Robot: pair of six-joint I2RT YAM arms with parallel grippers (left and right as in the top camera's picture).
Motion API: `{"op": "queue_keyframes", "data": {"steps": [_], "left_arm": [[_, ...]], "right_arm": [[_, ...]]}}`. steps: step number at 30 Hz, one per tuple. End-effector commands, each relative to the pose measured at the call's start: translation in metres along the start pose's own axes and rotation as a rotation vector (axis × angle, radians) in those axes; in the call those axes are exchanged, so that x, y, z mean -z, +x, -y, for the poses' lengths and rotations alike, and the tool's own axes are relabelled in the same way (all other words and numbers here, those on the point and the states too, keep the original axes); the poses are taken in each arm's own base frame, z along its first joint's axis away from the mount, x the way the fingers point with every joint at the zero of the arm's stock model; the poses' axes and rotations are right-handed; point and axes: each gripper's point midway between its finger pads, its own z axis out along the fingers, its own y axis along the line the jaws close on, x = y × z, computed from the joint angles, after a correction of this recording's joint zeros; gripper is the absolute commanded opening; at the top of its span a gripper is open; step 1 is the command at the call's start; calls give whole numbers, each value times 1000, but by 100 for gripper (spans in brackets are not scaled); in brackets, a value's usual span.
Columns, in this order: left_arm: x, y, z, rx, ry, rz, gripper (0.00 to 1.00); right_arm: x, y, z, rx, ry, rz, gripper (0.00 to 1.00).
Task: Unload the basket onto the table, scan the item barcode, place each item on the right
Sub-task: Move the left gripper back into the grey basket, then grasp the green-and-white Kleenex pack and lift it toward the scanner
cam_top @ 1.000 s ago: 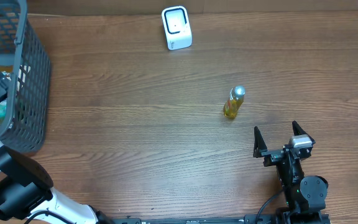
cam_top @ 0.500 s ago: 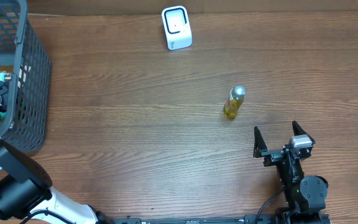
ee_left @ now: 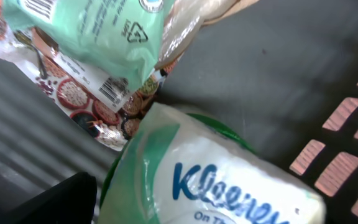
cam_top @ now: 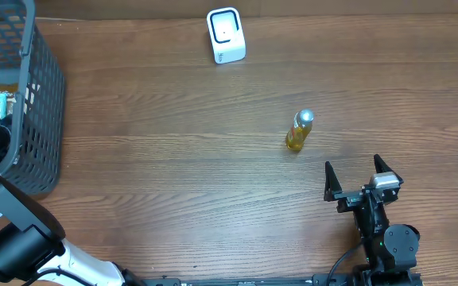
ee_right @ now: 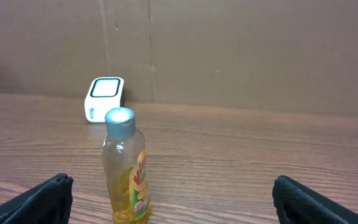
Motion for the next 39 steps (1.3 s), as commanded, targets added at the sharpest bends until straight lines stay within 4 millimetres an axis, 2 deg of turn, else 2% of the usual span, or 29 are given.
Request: {"op": "queue_keyframes", "data": {"steps": [1, 6, 10, 16, 20, 23, 24, 30, 34, 39], "left_arm": [[-13, 14, 8, -32, 35, -50, 88], [-20, 18, 8, -31, 34, -67, 83], [-21, 17, 8, -31, 34, -64, 62], [-18, 13, 7, -32, 28, -52, 52], [-4, -4, 6, -34, 17, -11, 50], [18, -26, 7, -35, 18, 36, 49], [27, -33, 8, -36, 19, 51, 46], [95, -82, 13, -35, 26, 191, 38], [141, -104, 22, 8, 72, 273, 36], [199, -121, 41, 25, 183, 374, 36]], "right_arm": [[-1, 4, 0, 0, 0, -7, 100], [-1, 4, 0, 0, 0, -7, 100], [-1, 4, 0, 0, 0, -7, 100], [-1, 4, 0, 0, 0, -7, 100], [-1, 4, 0, 0, 0, -7, 100], [-1, 4, 0, 0, 0, -7, 100], [-1, 4, 0, 0, 0, -7, 100], [-1, 4, 0, 0, 0, -7, 100], [-1, 4, 0, 0, 0, -7, 100], [-1, 4, 0, 0, 0, -7, 100]]}}
